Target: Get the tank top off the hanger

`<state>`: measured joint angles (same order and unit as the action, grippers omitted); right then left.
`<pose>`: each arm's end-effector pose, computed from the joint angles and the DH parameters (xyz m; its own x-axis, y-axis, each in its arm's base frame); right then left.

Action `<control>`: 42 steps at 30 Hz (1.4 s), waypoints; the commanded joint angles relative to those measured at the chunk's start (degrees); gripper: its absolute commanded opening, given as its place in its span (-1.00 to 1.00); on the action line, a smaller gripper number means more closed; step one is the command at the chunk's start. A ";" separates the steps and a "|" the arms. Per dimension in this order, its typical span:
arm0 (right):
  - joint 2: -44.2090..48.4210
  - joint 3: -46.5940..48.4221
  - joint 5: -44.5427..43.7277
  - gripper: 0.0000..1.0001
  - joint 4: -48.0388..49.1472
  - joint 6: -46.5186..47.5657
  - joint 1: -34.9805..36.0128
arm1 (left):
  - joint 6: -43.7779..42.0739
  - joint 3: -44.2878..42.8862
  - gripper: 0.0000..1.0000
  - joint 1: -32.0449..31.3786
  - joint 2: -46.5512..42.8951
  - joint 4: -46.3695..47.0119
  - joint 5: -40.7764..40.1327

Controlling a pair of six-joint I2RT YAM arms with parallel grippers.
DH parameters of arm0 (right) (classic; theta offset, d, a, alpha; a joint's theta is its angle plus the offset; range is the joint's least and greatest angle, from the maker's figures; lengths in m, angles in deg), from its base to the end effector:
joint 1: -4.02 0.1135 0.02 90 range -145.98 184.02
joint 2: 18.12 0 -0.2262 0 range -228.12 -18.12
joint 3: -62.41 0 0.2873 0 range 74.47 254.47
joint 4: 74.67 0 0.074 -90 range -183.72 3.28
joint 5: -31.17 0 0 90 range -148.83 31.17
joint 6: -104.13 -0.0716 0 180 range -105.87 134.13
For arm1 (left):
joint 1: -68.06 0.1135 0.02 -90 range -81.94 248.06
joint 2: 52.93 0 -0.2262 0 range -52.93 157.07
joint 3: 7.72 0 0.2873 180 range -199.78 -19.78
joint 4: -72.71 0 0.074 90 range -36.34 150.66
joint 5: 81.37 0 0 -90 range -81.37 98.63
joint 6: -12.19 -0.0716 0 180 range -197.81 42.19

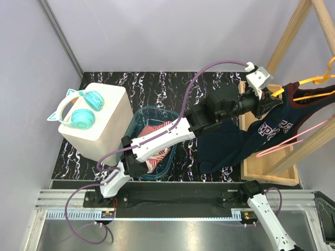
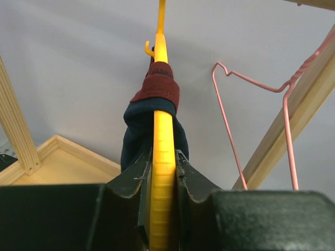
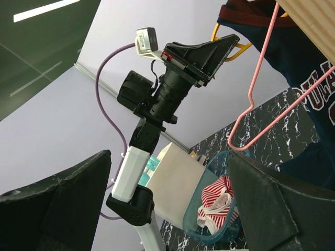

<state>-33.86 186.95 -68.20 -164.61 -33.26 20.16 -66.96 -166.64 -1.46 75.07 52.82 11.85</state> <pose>-0.1441 -0.0538 0.4936 0.1173 0.7899 -0.6019 -0.3140 0.6045 0.7321 0.1882 -0.5153 0.4672 -0.1139 -0.2321 -0.9660 0.9501 0.2586 -0.1742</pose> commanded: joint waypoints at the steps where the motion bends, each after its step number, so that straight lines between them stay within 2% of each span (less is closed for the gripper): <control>1: 0.45 -1.13 0.49 0.99 -11.67 -0.33 0.21 | 1.53 -2.37 -1.00 -0.01 -1.18 4.23 -1.64; 5: 0.45 -1.39 0.31 0.99 -11.50 -0.24 0.21 | 3.03 -1.67 -1.00 -0.27 -4.24 5.81 -4.61; 8: 0.54 -1.66 0.23 0.99 -11.50 -0.24 0.21 | 4.78 1.14 -1.00 -0.36 -7.32 10.99 -4.28; 14: 0.45 -2.18 0.49 0.99 -10.97 -0.50 0.21 | 9.62 -4.38 -1.00 -0.10 -7.77 17.41 -2.79; 17: 0.28 -2.18 0.66 0.99 -10.80 -0.50 0.21 | 10.94 -2.47 -1.00 -0.09 -9.52 20.31 -2.00; 24: 0.45 -4.02 1.19 0.99 -9.65 -0.77 0.21 | 7.53 -2.37 -1.00 0.17 -13.21 16.81 -3.05; 27: 0.37 -4.73 1.72 0.99 -9.04 -0.86 0.21 | 5.07 2.10 -1.00 0.17 -18.04 13.56 -3.05; 32: 0.37 -6.66 2.94 1.00 -7.28 -0.07 0.21 | 1.99 16.42 -1.00 0.08 -29.55 10.30 -2.79; 35: -0.33 -7.46 5.31 1.00 -7.19 2.21 0.21 | 0.84 26.61 -1.00 0.08 -37.72 11.87 -3.14; 42: -4.02 -11.31 14.45 0.99 -5.09 10.65 0.12 | -1.45 49.81 -1.00 0.08 -58.20 15.21 -11.30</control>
<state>-33.93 178.28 -61.18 -164.65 -28.58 20.16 -65.96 -124.85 -1.43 27.25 58.83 6.43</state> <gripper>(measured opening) 0.994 0.201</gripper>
